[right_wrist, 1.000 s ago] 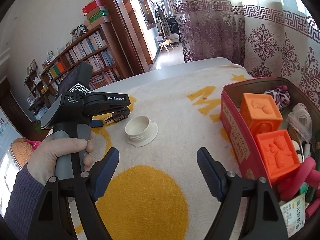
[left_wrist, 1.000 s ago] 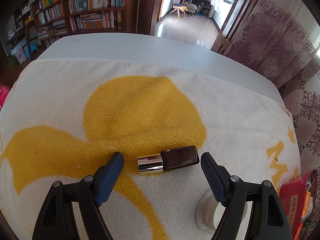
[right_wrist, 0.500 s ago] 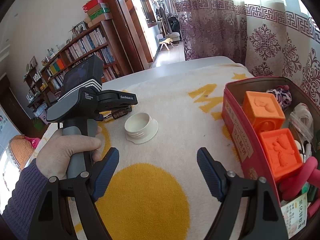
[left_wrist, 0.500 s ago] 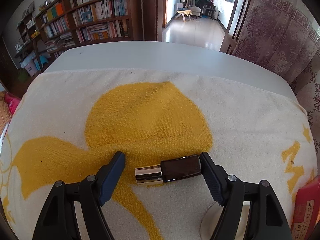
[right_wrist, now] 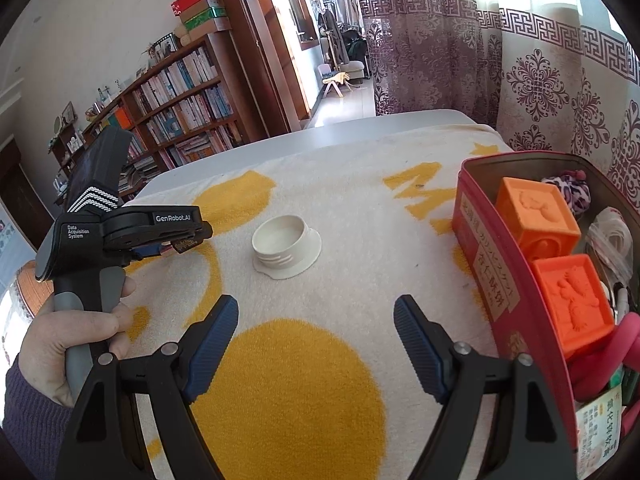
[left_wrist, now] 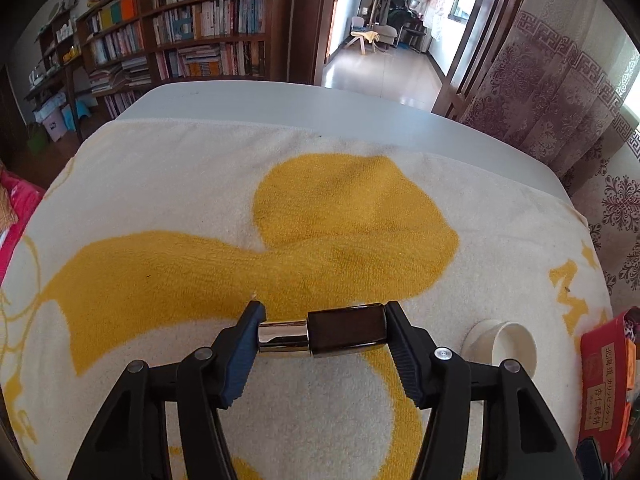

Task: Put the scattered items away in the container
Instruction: 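Reach the left gripper to the black-and-gold tube and grasp it, then grasp the white cup-shaped cap with the right gripper while the left holds the tube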

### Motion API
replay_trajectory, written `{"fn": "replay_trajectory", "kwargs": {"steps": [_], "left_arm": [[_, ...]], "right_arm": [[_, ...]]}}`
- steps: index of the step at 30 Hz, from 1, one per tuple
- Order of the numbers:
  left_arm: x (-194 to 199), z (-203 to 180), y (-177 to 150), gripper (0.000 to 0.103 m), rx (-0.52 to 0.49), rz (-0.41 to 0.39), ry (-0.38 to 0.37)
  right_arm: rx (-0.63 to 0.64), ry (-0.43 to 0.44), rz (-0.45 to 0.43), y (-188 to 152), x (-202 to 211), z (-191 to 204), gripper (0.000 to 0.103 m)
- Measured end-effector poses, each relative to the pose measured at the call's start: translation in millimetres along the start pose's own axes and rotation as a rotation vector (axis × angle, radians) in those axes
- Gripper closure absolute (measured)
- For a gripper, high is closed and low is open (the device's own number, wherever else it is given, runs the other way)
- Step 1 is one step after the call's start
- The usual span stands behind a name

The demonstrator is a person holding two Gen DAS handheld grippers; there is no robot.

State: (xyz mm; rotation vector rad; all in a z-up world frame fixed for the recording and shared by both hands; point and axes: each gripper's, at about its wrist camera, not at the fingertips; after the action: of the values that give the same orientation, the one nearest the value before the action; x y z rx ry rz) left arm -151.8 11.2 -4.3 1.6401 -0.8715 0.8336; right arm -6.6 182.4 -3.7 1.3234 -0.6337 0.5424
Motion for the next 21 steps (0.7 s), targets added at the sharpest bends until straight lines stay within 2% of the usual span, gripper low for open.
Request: {"fn": "replay_trajectory", "kwargs": {"steps": [11, 21], "left_arm": [[50, 46, -49, 0.041, -0.046, -0.050, -0.003], [60, 63, -75, 0.041, -0.057, -0.059, -0.030]], "right_arm": [[0.026, 0.002, 0.044, -6, -13, 5, 0.020], [-0.022, -0.004, 0.096, -6, -21, -2, 0.020]]}}
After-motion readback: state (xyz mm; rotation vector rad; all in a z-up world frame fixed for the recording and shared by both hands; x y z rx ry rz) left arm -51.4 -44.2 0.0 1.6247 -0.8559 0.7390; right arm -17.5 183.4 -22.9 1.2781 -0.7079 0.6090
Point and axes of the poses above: each gripper's, at about its wrist camera, not at the fingertips, and x roughly against the way its jaws point, z to its left, y to its top, and after that the axes turned 9 degrees about x, right-handed
